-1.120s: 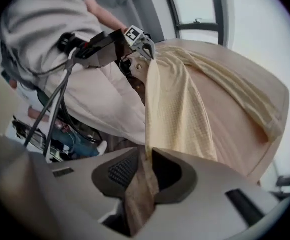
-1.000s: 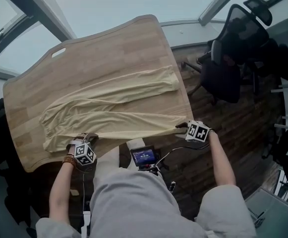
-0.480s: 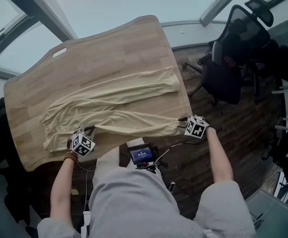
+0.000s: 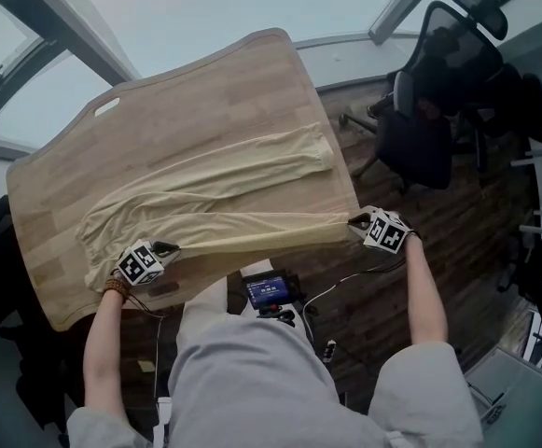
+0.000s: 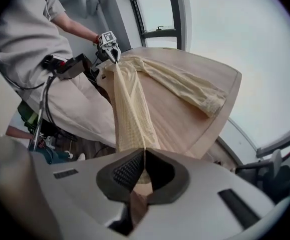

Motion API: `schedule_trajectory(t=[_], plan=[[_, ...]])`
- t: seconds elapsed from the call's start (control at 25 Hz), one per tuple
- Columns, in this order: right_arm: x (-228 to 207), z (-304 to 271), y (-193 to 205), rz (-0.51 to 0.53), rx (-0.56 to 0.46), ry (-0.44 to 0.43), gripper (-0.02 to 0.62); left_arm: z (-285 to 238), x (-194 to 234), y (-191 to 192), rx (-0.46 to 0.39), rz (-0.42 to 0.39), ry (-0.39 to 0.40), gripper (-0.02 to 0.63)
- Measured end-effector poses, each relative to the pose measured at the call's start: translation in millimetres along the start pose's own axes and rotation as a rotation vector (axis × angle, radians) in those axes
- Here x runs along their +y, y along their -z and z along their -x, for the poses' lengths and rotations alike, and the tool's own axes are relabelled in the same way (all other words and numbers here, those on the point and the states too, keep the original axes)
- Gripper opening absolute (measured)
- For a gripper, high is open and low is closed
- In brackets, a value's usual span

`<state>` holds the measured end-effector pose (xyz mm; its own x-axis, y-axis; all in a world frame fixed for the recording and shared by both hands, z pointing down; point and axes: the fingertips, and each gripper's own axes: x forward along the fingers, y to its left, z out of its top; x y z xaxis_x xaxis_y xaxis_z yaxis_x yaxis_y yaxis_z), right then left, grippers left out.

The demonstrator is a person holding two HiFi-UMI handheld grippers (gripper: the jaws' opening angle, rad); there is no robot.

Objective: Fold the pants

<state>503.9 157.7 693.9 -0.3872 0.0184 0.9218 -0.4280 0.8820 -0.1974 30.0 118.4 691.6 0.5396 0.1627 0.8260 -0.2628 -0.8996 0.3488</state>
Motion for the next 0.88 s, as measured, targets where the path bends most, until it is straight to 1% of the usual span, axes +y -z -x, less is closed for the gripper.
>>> schedule_trajectory(t=[0.04, 0.08, 0.16, 0.2, 0.24, 0.28, 0.36, 0.4, 0.44, 0.48, 0.52, 0.6, 0.64, 0.68, 0.76, 0.8, 0.88], plan=[[-8.6, -3.9, -1.2, 0.002, -0.001, 0.029, 0.013, 0.8, 12.8, -4.3, -0.018, 0.026, -0.053, 0.017], [-17.9, -9.5, -2.2, 0.000, 0.003, 0.068, 0.014, 0.7, 27.5, -7.3, -0.027, 0.048, -0.126, 0.017], [-34.8, -23.8, -3.2, -0.006, 0.032, 0.152, 0.015, -0.3, 55.2, -7.5, -0.014, 0.081, -0.283, 0.020], [-40.1, -30.4, -3.0, -0.008, 0.051, 0.181, 0.019, -0.2, 63.8, -4.7, 0.003, 0.097, -0.338, 0.039], [-43.2, -34.5, -2.7, -0.014, 0.061, 0.202, 0.057, 1.5, 68.5, -0.1, 0.017, 0.118, -0.376, 0.112], [-45.2, -34.8, -3.2, -0.031, 0.052, 0.224, 0.083, 6.1, 70.9, 5.7, 0.021, 0.142, -0.408, 0.145], [-48.2, -23.5, -8.3, -0.108, -0.033, 0.285, 0.131, 27.2, 73.5, 20.9, -0.013, 0.206, -0.493, 0.146], [-48.5, -15.4, -10.8, -0.153, -0.091, 0.321, 0.134, 42.2, 74.6, 32.2, -0.043, 0.255, -0.547, 0.147], [-46.3, -9.9, -10.5, -0.191, -0.132, 0.348, 0.135, 57.8, 75.1, 48.4, -0.070, 0.317, -0.605, 0.147], [-41.2, -10.1, -5.6, -0.218, -0.142, 0.358, 0.133, 73.4, 74.5, 70.0, -0.091, 0.389, -0.663, 0.147], [-34.4, -15.9, 3.4, -0.236, -0.116, 0.354, 0.133, 88.8, 72.8, 96.3, -0.104, 0.466, -0.723, 0.147], [-25.2, -30.9, 22.8, -0.268, -0.035, 0.350, 0.133, 117.8, 65.0, 158.9, -0.115, 0.634, -0.837, 0.147], [-26.4, -32.9, 26.4, -0.291, -0.021, 0.367, 0.133, 130.2, 60.0, 191.7, -0.120, 0.726, -0.887, 0.147], [-30.8, -30.8, 25.5, -0.320, -0.030, 0.397, 0.133, 140.1, 55.2, 222.4, -0.130, 0.821, -0.927, 0.147], [-43.0, -20.1, 17.3, -0.399, -0.083, 0.468, 0.140, 153.9, 45.1, 274.9, -0.162, 1.000, -0.980, 0.147], [-47.3, -14.7, 13.6, -0.448, -0.113, 0.499, 0.160, 159.4, 39.0, 297.4, -0.181, 1.079, -0.996, 0.147], [-47.3, -7.7, 14.4, -0.565, -0.152, 0.540, 0.192, 165.9, 29.1, 332.8, -0.230, 1.206, -1.005, 0.149]])
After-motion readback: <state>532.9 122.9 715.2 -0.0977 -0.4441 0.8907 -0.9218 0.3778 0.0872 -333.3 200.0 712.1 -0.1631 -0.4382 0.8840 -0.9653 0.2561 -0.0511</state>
